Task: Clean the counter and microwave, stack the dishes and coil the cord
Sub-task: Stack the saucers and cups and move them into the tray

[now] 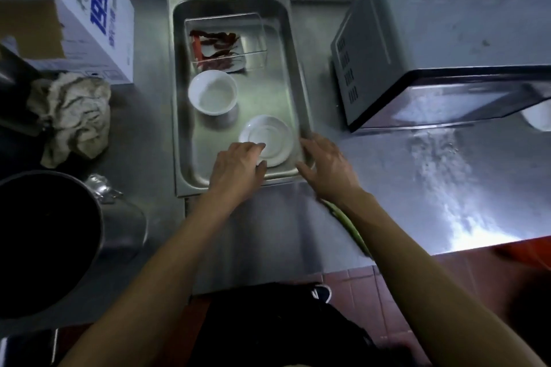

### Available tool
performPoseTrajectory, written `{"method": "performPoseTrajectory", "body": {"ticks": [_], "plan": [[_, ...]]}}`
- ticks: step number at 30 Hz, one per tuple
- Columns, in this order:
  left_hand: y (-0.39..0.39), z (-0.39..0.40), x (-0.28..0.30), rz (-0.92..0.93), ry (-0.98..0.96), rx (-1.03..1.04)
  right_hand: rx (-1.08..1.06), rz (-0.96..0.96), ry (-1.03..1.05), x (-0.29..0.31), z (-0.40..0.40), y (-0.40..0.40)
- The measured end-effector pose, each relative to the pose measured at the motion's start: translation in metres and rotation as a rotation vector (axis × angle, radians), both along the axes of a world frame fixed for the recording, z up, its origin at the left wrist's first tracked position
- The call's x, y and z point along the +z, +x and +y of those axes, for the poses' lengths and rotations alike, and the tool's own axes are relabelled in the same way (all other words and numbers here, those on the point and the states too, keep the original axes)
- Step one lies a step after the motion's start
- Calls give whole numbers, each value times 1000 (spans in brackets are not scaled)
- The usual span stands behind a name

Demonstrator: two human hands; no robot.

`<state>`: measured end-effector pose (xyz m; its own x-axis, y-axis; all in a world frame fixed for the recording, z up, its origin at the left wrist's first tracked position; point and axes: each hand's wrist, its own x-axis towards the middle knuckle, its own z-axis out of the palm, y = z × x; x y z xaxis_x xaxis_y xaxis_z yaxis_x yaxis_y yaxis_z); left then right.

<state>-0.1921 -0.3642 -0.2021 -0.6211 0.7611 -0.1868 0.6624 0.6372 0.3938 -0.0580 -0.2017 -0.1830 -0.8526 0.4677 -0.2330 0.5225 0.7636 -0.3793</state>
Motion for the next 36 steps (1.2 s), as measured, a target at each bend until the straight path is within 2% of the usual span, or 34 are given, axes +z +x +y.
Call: {"method": "performPoseTrajectory", "body": {"ticks": [8, 13, 26, 31, 36], "plan": [[92, 61, 26, 139, -55, -179, -105, -10, -10, 22, 40, 121], [171, 104, 40, 116, -22, -284, -232, 11, 11, 23, 70, 218], [386, 231, 57, 155, 32, -702, -686, 71, 63, 37, 114, 473], [437, 267, 54, 132, 14, -811, -815, 35, 60, 30, 123, 529], [464, 303, 42, 111, 1, -868, -894, 33, 45, 27, 137, 552]]}}
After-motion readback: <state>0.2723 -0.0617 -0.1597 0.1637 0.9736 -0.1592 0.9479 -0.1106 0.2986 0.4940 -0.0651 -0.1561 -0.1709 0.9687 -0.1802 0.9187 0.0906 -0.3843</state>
